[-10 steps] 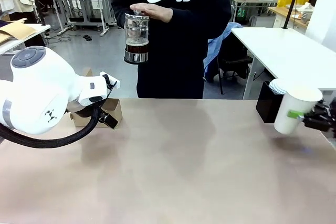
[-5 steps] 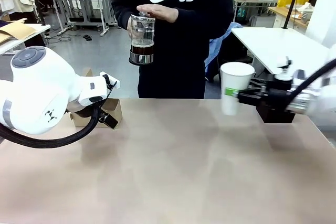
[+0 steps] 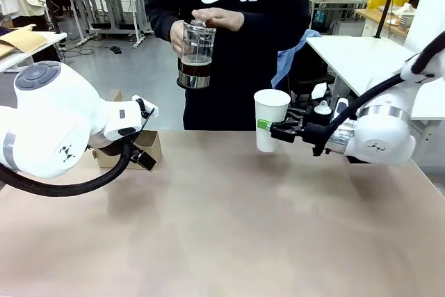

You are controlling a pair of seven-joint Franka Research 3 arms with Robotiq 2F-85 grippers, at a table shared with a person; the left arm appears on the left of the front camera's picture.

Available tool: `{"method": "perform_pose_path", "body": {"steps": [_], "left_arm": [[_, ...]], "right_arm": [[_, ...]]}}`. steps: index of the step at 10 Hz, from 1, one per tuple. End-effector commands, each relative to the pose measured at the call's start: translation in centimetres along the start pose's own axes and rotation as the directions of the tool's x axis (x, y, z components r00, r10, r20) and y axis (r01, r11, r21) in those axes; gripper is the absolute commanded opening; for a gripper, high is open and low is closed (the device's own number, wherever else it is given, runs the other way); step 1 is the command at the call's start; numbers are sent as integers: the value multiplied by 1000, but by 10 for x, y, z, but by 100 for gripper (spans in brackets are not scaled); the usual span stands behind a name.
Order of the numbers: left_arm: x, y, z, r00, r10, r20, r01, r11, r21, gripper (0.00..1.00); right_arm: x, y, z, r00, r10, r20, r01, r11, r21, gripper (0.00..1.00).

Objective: Pour a drink into a cup and package it in a carrier.
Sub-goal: Pick up the 600 ml Paper Cup and place it in the middle top area of the table, then when a person places the Paper Cup Lid on the 600 ml Paper Cup , lift the 600 ml Paper Cup.

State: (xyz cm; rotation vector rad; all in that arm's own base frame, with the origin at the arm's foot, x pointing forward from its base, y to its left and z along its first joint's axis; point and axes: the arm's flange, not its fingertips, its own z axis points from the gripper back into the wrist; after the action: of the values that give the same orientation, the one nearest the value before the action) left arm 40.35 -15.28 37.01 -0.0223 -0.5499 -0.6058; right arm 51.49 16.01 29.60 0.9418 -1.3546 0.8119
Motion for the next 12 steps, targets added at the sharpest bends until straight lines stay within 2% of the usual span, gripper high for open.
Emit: {"method": "perform_pose_path", "body": {"steps": [1, 2, 3, 12], "left_arm": [[0, 1, 0, 1000, 2, 1, -2, 1000, -2, 100], [0, 1, 0, 1000, 2, 1, -2, 1000, -2, 100], [0, 1, 0, 1000, 2, 1, -2, 1000, -2, 100], [0, 1, 0, 1000, 2, 1, -2, 1000, -2, 100]], "right_arm": [[-3, -10, -7, 999, 1, 49, 0, 1000, -18, 81], [-4, -12, -7, 998, -28, 52, 25, 998, 59, 81], [-5, -7, -4, 1000, -6, 11, 6, 1000, 1, 81], [-5, -7, -4, 1000, -6, 11, 6, 1000, 1, 81]]}}
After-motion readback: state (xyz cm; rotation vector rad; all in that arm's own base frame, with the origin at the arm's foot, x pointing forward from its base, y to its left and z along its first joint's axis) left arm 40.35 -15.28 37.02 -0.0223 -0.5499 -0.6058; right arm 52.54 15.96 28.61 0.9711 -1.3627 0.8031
